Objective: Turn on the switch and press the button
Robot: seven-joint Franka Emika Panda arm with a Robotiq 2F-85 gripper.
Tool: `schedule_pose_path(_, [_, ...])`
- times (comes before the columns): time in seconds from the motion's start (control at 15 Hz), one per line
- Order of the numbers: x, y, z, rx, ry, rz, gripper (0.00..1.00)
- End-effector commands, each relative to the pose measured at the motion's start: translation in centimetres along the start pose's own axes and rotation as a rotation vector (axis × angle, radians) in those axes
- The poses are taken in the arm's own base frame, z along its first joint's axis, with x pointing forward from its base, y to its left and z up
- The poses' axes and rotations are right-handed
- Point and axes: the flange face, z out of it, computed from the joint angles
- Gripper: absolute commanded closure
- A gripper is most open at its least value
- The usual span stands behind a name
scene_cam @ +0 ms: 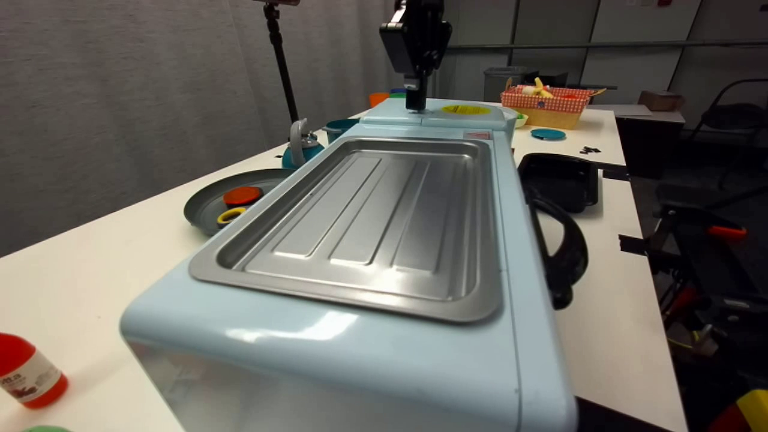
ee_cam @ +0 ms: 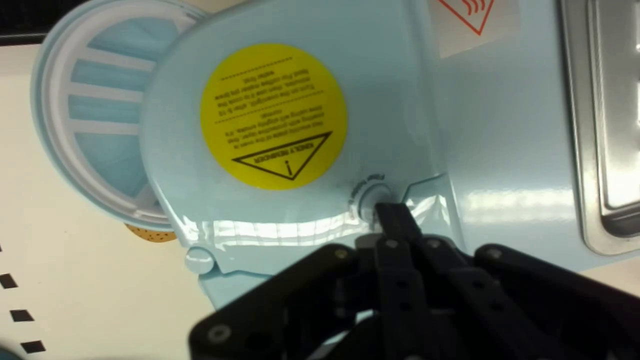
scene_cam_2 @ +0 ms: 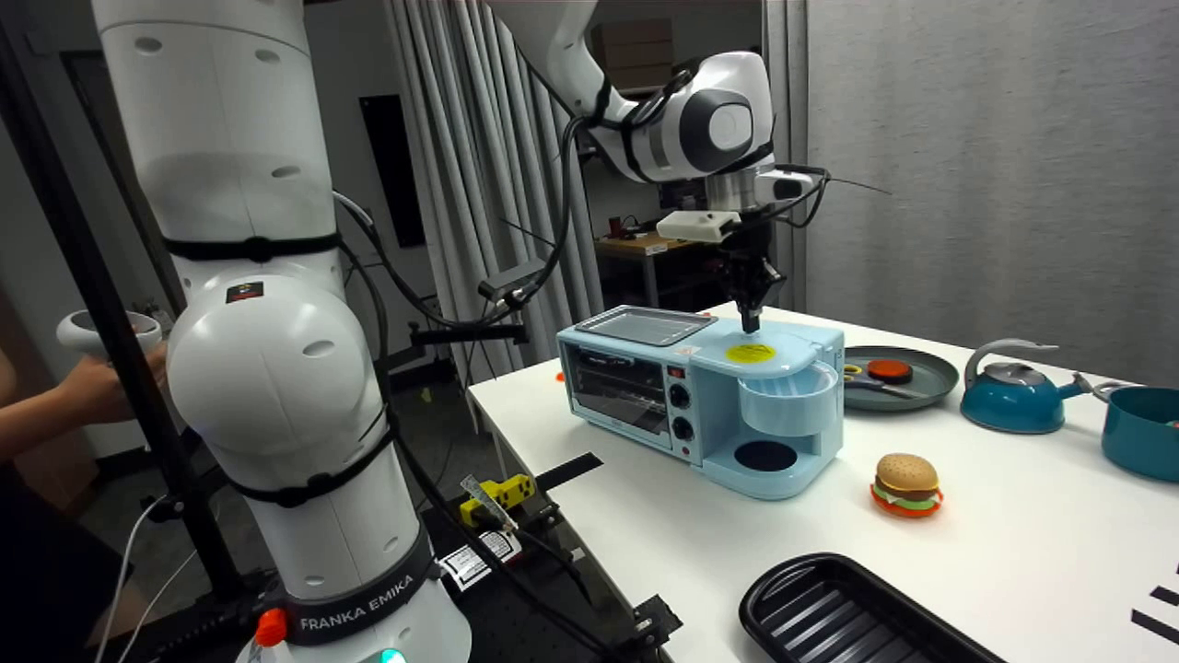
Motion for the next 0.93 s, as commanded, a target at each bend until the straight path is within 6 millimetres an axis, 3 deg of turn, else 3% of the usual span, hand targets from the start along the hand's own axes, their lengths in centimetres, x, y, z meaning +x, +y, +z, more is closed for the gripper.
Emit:
schedule_pose_path(0.0, [0.2,-0.2,-0.4,-0.005,-0.009,0.004,1.00])
schedule_pose_path(0.87, [-0.8,1.2,1.7,0.090,-0.002,0.037,1.00])
